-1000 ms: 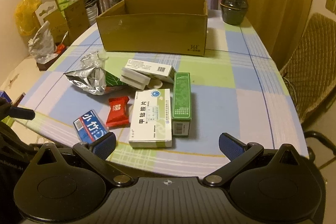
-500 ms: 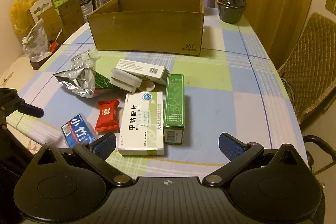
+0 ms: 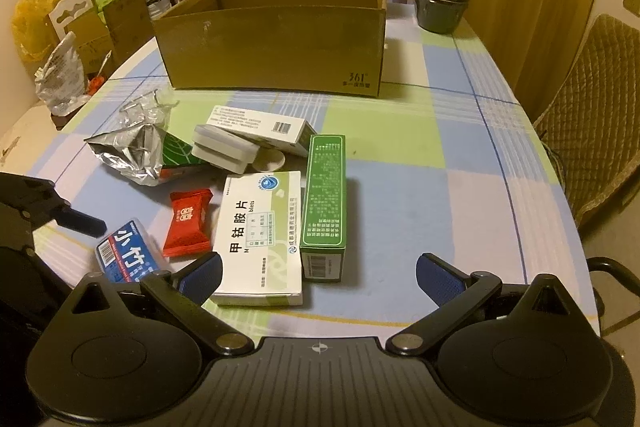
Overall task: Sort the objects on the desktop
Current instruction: 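Grasp blue floss box with left tool while right tool grasps green box, then lift and carry both held boxes over the open cardboard box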
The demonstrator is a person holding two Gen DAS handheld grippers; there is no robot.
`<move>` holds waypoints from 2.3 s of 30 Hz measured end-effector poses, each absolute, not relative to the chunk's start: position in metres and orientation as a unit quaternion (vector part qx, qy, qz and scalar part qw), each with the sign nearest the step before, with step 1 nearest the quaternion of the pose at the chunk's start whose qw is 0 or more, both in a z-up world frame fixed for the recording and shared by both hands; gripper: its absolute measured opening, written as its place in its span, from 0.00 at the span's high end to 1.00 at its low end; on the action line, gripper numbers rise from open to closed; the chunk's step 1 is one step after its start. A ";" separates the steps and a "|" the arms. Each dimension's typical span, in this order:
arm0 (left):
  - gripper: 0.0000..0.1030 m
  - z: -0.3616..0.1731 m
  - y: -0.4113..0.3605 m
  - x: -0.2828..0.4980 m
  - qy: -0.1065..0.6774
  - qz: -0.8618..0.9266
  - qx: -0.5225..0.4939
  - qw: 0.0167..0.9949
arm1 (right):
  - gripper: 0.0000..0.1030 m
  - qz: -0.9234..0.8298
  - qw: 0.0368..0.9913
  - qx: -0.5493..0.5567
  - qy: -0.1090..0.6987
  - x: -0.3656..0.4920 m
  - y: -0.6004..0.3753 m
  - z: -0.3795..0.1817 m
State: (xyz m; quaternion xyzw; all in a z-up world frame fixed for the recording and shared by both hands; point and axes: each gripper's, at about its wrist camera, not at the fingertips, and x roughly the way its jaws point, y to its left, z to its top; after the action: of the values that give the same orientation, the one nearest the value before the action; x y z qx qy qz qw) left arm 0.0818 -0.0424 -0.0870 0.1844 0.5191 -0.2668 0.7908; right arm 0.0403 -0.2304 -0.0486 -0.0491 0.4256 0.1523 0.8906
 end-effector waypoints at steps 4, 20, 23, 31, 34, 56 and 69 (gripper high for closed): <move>0.17 -0.095 -0.046 0.089 0.529 -0.269 0.187 0.783 | 0.02 0.151 0.890 -0.049 0.428 0.047 -0.232 -0.053; 0.20 -0.093 -0.036 0.108 0.520 -0.226 0.147 0.811 | 0.16 0.150 0.887 -0.056 0.434 0.076 -0.224 -0.069; 0.20 -0.095 -0.034 0.113 0.522 -0.220 0.138 0.813 | 0.27 0.150 0.885 -0.057 0.437 0.083 -0.222 -0.075; 0.19 -0.102 -0.034 0.119 0.531 -0.229 0.135 0.805 | 0.49 0.146 0.880 -0.052 0.448 0.101 -0.221 -0.085; 0.19 -0.104 -0.034 0.120 0.529 -0.228 0.137 0.806 | 0.57 0.144 0.879 -0.052 0.452 0.105 -0.222 -0.087; 0.20 -0.092 -0.025 0.117 0.520 -0.219 0.112 0.818 | 0.74 0.139 0.887 -0.044 0.437 0.102 -0.226 -0.077; 0.20 -0.074 -0.023 0.114 0.509 -0.208 0.117 0.827 | 0.74 0.136 0.880 -0.062 0.451 0.103 -0.226 -0.079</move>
State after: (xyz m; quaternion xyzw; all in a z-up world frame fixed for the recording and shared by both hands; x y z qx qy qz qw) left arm 0.1138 -0.0229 -0.0743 0.1172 0.5094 -0.2083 0.8267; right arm 0.1031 -0.2258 -0.0790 -0.0619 0.4510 0.1359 0.8800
